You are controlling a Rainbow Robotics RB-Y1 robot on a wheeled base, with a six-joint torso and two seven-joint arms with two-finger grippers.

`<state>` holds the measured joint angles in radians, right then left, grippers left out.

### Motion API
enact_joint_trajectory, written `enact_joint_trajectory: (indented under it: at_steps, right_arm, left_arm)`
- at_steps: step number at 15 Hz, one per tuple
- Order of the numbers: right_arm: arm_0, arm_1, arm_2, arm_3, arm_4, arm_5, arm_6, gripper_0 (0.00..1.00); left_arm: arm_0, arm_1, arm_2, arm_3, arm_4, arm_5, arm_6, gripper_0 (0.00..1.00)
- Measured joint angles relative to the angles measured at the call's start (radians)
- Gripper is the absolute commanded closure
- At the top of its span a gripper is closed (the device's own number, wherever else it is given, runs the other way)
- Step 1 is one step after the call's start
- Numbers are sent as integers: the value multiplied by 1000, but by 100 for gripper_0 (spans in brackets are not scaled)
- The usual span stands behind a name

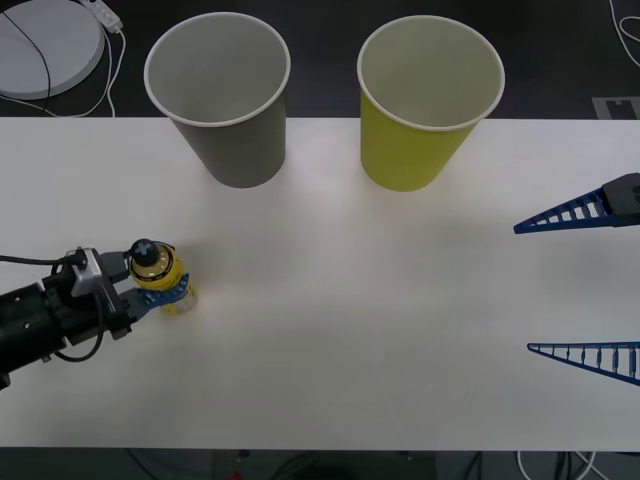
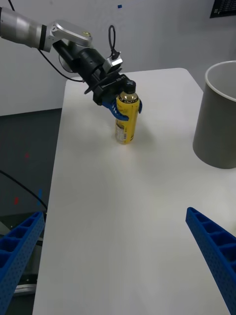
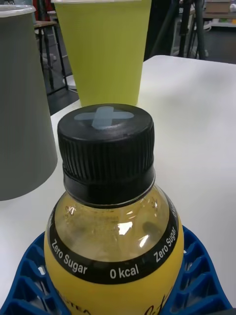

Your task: Put the can into the green bin and the plastic bottle into the gray bin

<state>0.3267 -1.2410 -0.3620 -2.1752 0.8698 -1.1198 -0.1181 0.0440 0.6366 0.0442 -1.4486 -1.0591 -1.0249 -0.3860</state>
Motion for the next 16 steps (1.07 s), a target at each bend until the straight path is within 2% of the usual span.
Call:
enact_joint_trajectory:
  at_steps: [4,8,16]
  right_arm:
    - [0,0,0,0,0,0,0,0]
    - [0,0,0,0,0,0,0,0]
    - [0,0,0,0,0,0,0,0]
  left_arm:
    - [2,28,0,-49,4,0,63,100]
    - [34,71,10,-152,11,30,133,100]
    - [133,123,10,-322,48,249,212,100]
